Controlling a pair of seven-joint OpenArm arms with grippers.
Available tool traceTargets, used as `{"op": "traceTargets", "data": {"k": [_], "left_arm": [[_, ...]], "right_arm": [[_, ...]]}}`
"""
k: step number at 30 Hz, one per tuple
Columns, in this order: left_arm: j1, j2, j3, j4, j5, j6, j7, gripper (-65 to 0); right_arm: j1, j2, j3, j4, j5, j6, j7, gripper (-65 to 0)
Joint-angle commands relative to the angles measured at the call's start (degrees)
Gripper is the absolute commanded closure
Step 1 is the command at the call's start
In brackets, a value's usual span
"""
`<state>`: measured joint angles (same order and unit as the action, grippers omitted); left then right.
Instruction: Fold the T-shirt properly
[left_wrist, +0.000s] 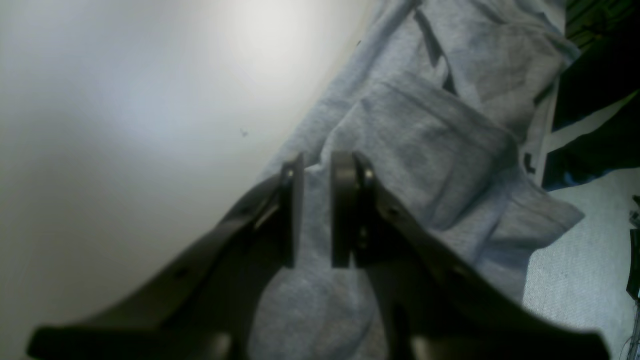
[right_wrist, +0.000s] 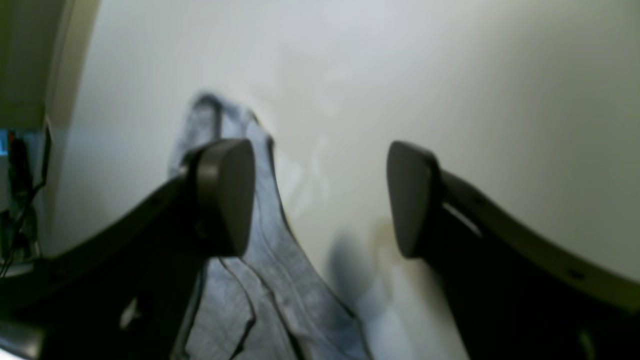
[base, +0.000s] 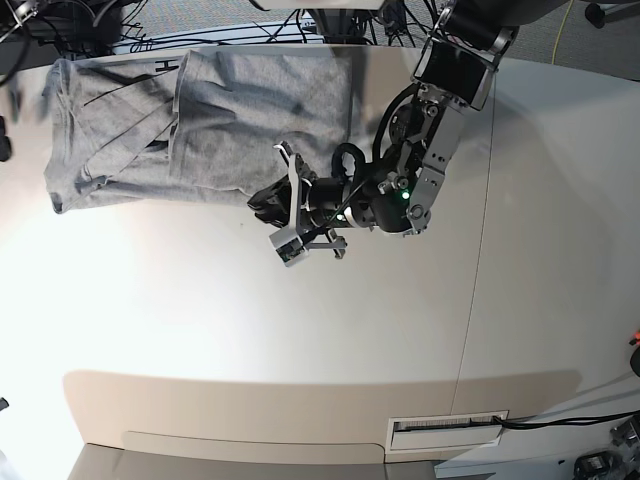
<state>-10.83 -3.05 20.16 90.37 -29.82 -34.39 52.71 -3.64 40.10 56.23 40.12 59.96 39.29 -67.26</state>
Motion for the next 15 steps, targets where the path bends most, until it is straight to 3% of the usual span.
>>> {"op": "traceTargets", "data": {"k": [1, 5, 10, 15], "left_arm": [[-1.1, 0.5, -0.1, 1.0, -1.1, -0.2, -1.2, -14.7], [-1.1, 0.5, -0.1, 1.0, -1.1, -0.2, -1.3, -21.9], [-1.0, 0.4, -0.1, 1.0, -1.1, -0.2, -1.2, -22.2], [-1.0, 0.4, -0.1, 1.0, -1.0, -0.2, -1.2, -22.2]], "right_arm": [[0.7, 2.1, -1.5, 0.7, 1.5, 0.7, 0.7, -40.6], [1.8, 0.9, -9.5, 0.7, -1.2, 0.7, 0.8, -40.6], [2.1, -2.4, -15.6, 0.7, -3.1, 0.7, 1.1, -40.6], [2.1, -6.9, -16.6, 0.7, -2.8, 0.7, -1.6, -40.6]]}}
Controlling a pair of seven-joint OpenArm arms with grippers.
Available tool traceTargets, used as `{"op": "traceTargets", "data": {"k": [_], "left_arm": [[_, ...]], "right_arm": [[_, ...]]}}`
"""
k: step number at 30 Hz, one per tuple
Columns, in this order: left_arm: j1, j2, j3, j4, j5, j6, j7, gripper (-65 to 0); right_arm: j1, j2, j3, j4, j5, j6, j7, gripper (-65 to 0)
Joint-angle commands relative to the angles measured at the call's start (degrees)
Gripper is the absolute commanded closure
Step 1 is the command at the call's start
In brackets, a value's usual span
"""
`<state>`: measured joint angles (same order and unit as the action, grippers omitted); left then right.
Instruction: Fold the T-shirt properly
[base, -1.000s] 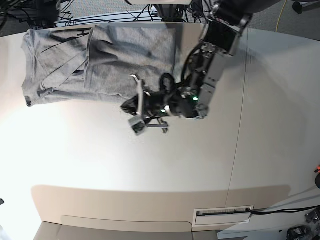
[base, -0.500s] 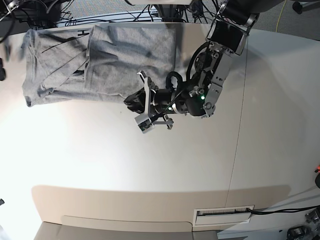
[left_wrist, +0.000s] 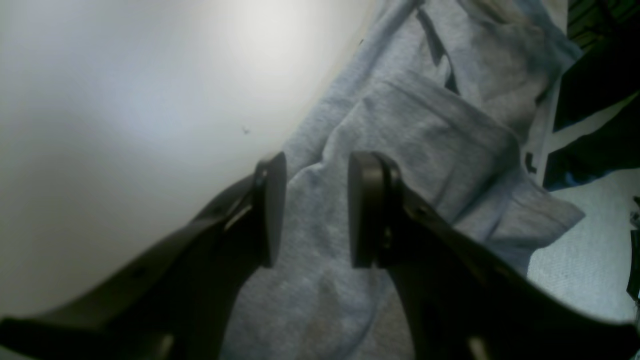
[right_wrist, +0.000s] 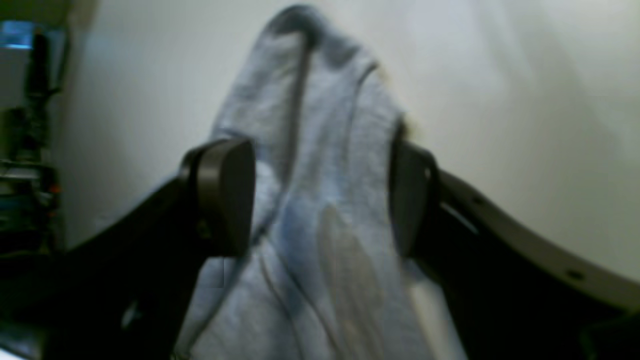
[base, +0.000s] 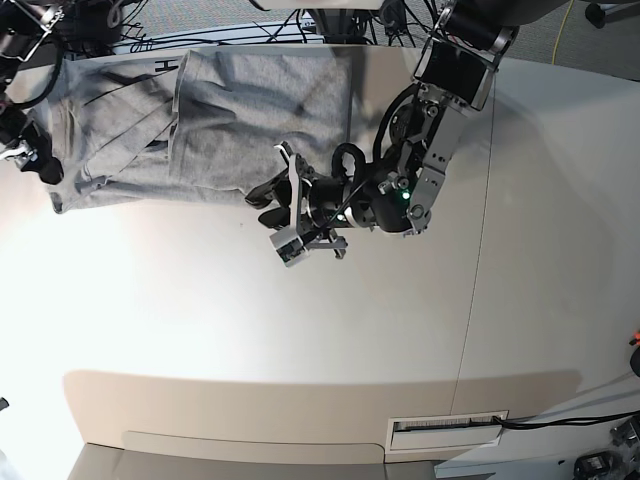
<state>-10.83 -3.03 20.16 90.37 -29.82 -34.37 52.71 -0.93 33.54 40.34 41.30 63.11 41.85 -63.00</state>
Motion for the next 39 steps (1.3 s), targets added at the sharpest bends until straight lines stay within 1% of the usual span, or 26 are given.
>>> {"op": "traceTargets", "data": {"k": [1, 3, 5, 8, 10, 17, 20, 21, 22, 24, 27, 32, 36, 37, 39], "left_arm": [[-1.1, 0.4, -0.1, 1.0, -1.0, -0.2, -1.2, -22.2], [-1.1, 0.4, -0.1, 1.0, -1.0, -0.2, -1.2, -22.2], [-1.0, 0.4, -0.1, 1.0, -0.9, -0.2, -1.2, -22.2], [-1.1, 0.4, -0.1, 1.0, -0.9, -0.2, -1.2, -22.2], [-1.1, 0.4, -0.1, 1.0, -0.9, -0.2, -1.2, -22.2], [-1.1, 0.4, -0.1, 1.0, -0.9, -0.2, -1.2, -22.2], [-1.1, 0.3, -0.1, 1.0, -0.8, -0.1, -0.7, -22.2], [-1.1, 0.3, -0.1, 1.0, -0.8, 0.0, -0.5, -22.2], [-1.1, 0.2, -0.1, 1.0, -0.8, 0.0, -0.5, -22.2], [-1.1, -0.1, -0.1, 1.0, -0.9, 0.0, -0.6, -22.2], [-1.1, 0.0, -1.0, 1.1, -1.0, 0.0, -0.6, -22.1], [-1.1, 0.0, -5.4, 1.7, -2.9, 0.0, 0.8, -21.9], [-1.1, -0.1, -12.1, 3.0, -6.0, -0.2, 6.7, -21.4], [-1.0, -0.2, -14.0, 3.1, -6.9, -0.2, 8.5, -20.5], [-0.7, -1.6, -17.4, 3.1, -9.4, -0.2, 10.9, -17.9]], "right_arm": [[-0.7, -1.2, -0.7, -0.5, -5.9, -1.8, -6.8, -40.5], [-0.7, -2.6, -0.7, -0.5, -5.2, -1.8, -8.7, -40.5], [-0.7, -3.6, -1.1, -0.5, -3.2, -1.8, -10.9, -40.5], [-0.7, -3.8, -2.5, -0.5, -0.3, -1.8, -14.6, -40.5], [-0.7, -3.6, -3.8, -0.4, 0.3, -1.8, -17.0, -40.5], [-0.7, -2.2, -11.2, -0.4, 0.3, -1.8, -17.0, -40.5], [-0.7, -1.6, -13.1, -0.4, 0.3, -1.8, -17.0, -39.9], [-0.7, -1.3, -13.3, -0.4, 0.3, -1.8, -17.0, -38.1], [-0.7, -1.0, -13.3, -0.4, 0.3, -1.8, -17.0, -34.9], [-0.7, -0.3, -13.3, -0.4, 0.3, -1.8, -17.0, -26.4], [-0.7, 0.9, -13.3, -0.4, 0.5, -1.8, -17.0, -16.3], [-0.7, 2.0, -13.3, 0.2, 1.5, -1.8, -17.0, -0.8], [-0.7, 2.0, -13.3, 3.3, 5.6, -1.8, -17.0, 0.0], [-0.7, 2.0, -13.3, 4.6, 6.7, -1.8, -17.0, 0.0], [-0.7, 2.0, -13.3, 7.6, 8.2, -1.8, -17.0, 0.0]]}}
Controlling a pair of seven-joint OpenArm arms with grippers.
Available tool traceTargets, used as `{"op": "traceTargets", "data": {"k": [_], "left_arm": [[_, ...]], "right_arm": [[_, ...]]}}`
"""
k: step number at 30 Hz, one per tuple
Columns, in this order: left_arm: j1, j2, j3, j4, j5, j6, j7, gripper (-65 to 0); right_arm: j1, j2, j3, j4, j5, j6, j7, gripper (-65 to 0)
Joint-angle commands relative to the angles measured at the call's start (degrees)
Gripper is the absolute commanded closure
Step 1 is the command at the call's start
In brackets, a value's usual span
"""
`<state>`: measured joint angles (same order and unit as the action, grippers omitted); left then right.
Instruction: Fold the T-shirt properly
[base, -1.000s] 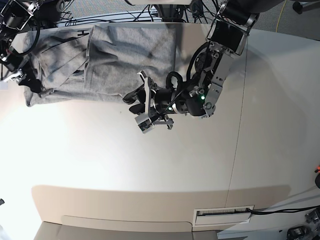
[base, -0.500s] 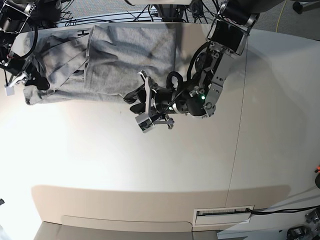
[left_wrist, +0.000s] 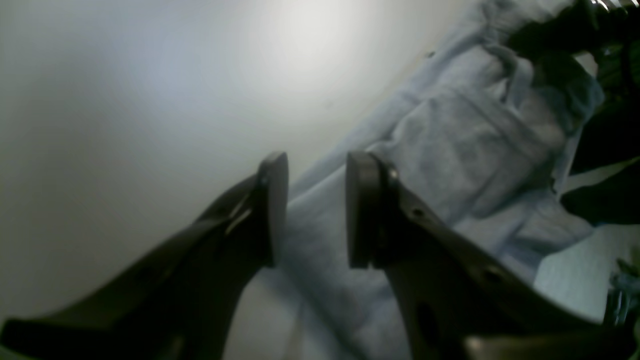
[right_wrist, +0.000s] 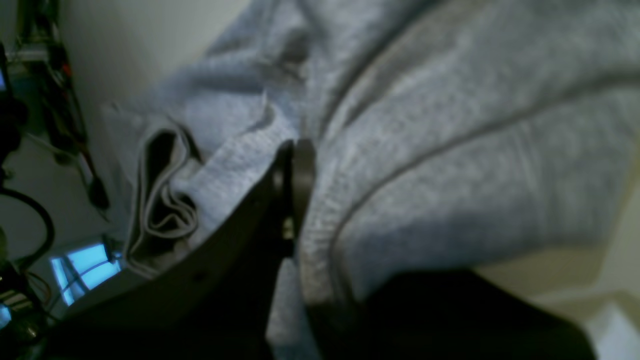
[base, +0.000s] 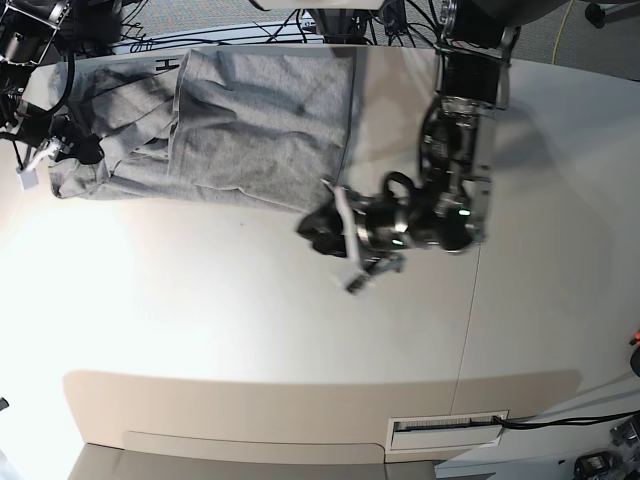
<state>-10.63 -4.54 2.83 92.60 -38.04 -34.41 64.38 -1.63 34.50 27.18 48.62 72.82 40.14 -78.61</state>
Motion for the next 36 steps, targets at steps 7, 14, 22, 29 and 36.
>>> {"op": "traceTargets", "data": {"k": [7, 14, 22, 29, 36], "left_arm": [[6.4, -9.4, -8.6, 0.9, -2.3, -0.2, -0.7, -7.1], [17.4, -15.1, -14.1, 0.9, -2.3, 0.1, -0.6, -6.8], [25.5, -15.1, -14.9, 0.9, -6.5, -0.2, 0.4, -6.8], [26.2, -15.1, -14.9, 0.9, -7.3, -0.2, 0.7, -6.8], [26.2, -15.1, -14.9, 0.9, -9.4, -0.2, 0.7, -6.8]], "right_arm": [[-0.6, 0.6, -0.1, 13.3, 3.4, -0.1, -1.4, 0.0], [-4.9, -5.9, -0.1, 33.0, 9.2, -0.1, -1.4, 0.0], [-12.0, -22.2, -0.2, 51.5, 9.2, -0.1, -1.4, 0.0], [-13.9, -33.4, -0.2, 53.4, 2.0, -0.1, -1.4, 0.0], [-13.7, -35.3, -6.2, 53.4, -14.8, -0.1, 6.4, 0.0]]}}
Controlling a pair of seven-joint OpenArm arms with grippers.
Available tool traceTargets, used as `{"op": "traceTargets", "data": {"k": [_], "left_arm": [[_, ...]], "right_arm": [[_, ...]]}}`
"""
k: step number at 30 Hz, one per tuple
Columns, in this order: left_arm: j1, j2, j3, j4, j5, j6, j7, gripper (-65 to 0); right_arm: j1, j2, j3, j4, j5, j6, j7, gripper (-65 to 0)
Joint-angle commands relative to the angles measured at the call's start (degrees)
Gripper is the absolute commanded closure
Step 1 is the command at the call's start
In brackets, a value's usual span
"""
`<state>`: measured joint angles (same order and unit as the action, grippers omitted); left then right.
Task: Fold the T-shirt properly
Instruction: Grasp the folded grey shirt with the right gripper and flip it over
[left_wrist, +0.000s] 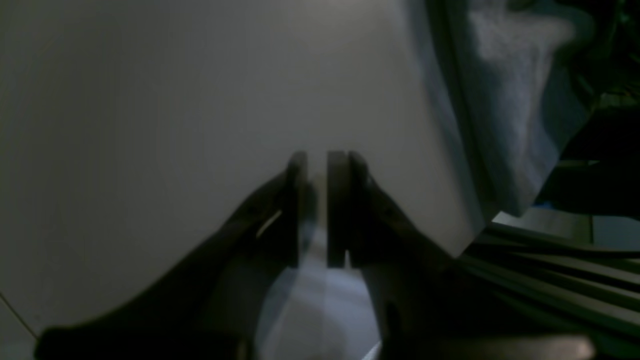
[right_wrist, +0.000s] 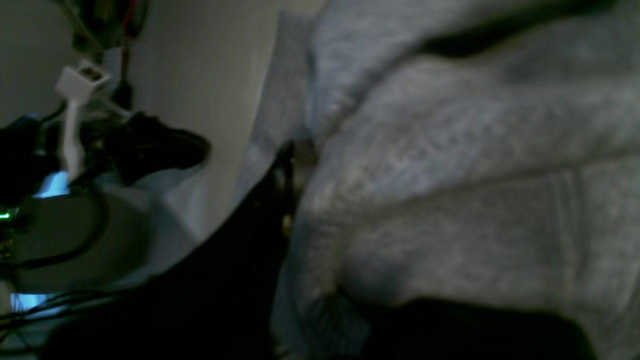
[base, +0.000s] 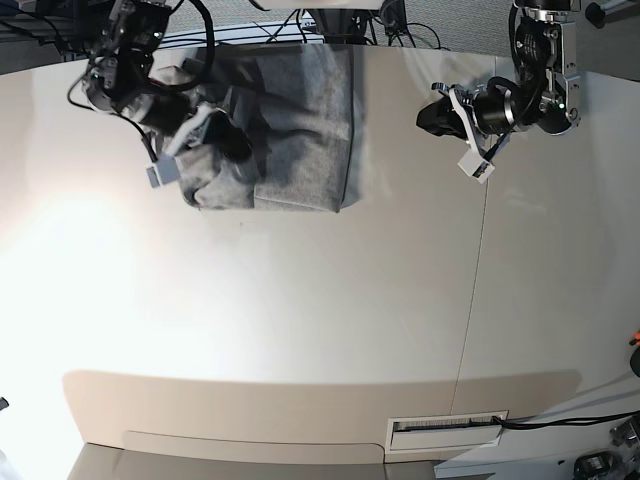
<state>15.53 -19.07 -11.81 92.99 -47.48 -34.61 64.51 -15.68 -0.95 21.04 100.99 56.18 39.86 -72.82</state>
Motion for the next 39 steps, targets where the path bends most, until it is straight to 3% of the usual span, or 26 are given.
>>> {"op": "traceTargets", "data": {"k": [1, 7, 13, 23, 29, 39], "left_arm": [[0.0, -0.6, -0.2, 0.5, 0.1, 0.0, 0.6, -6.8], [0.0, -0.6, -0.2, 0.5, 0.1, 0.0, 0.6, -6.8], [0.2, 0.2, 0.1, 0.5, 0.1, 0.1, 0.7, -6.8], [1.0, 2.3, 0.4, 0.4, 0.1, 0.1, 0.7, -6.8], [1.0, 2.3, 0.4, 0.4, 0.1, 0.3, 0.6, -6.8], [1.0, 2.9, 0.4, 0.4, 0.1, 0.3, 0.7, -6.8]], "right_arm": [[0.3, 0.1, -1.7, 1.0, -0.3, 0.1, 1.9, 0.0], [0.5, 0.1, -11.3, 1.0, -8.1, 0.1, 7.4, 0.0], [2.0, -0.7, -19.3, 1.0, -17.9, -4.8, 10.4, 0.0], [7.2, -1.6, -32.9, 1.0, -31.8, -11.4, 10.4, 0.0], [8.1, -3.3, -38.5, 1.0, -34.4, -12.7, 10.5, -16.3], [8.1, -5.7, -46.5, 1.0, -34.4, -12.7, 10.6, -16.6]]}}
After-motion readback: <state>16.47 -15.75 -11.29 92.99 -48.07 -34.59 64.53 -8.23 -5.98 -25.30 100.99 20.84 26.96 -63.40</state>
